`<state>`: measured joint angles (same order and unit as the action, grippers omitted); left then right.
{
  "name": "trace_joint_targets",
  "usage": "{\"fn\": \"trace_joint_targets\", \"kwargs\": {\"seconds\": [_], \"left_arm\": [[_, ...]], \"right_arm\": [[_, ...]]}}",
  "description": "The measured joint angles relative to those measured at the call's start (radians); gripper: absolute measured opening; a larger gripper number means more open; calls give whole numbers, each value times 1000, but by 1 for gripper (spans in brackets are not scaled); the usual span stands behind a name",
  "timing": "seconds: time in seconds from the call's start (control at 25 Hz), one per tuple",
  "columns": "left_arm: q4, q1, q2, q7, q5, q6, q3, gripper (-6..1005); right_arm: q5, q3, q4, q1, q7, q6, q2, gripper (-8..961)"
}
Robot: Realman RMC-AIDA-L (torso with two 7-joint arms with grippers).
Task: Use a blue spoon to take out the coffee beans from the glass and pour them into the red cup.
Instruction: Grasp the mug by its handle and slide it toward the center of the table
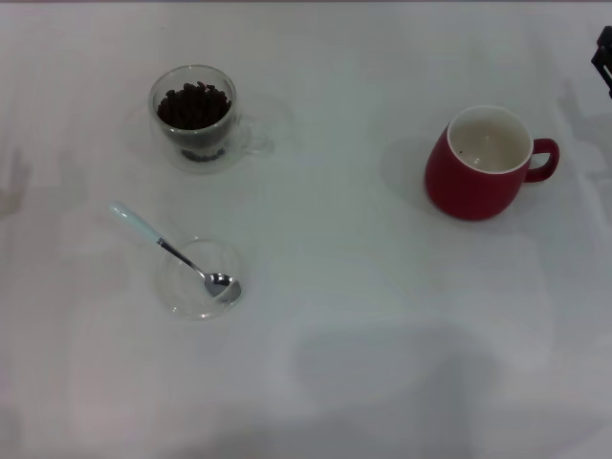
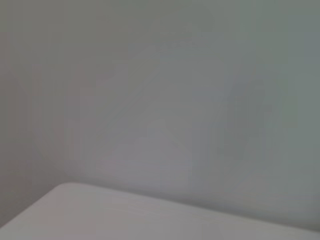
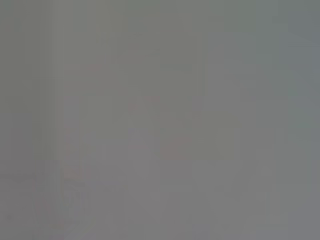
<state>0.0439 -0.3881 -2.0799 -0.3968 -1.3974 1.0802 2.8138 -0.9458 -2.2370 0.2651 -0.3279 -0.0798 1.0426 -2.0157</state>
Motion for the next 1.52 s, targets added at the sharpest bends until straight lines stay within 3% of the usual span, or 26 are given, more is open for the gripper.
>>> {"fn": "trace_joint_targets", "kwargs": {"seconds": [0.56, 0.8, 1.0, 1.52], "left_arm": [[16, 31, 1, -1, 29, 55, 3, 862], [7, 31, 5, -2, 29, 55, -2, 860], [6, 17, 6, -1, 30, 54, 1, 859], [12, -7, 3, -1, 68, 44, 2, 859]], "right_arm": [[-13, -21, 6, 45, -13, 26, 0, 871], [9, -194, -80, 148, -210, 237, 6, 870], [107, -317, -198, 179, -386, 318, 6, 870], [191, -340, -211, 119, -410, 200, 8, 871]]}}
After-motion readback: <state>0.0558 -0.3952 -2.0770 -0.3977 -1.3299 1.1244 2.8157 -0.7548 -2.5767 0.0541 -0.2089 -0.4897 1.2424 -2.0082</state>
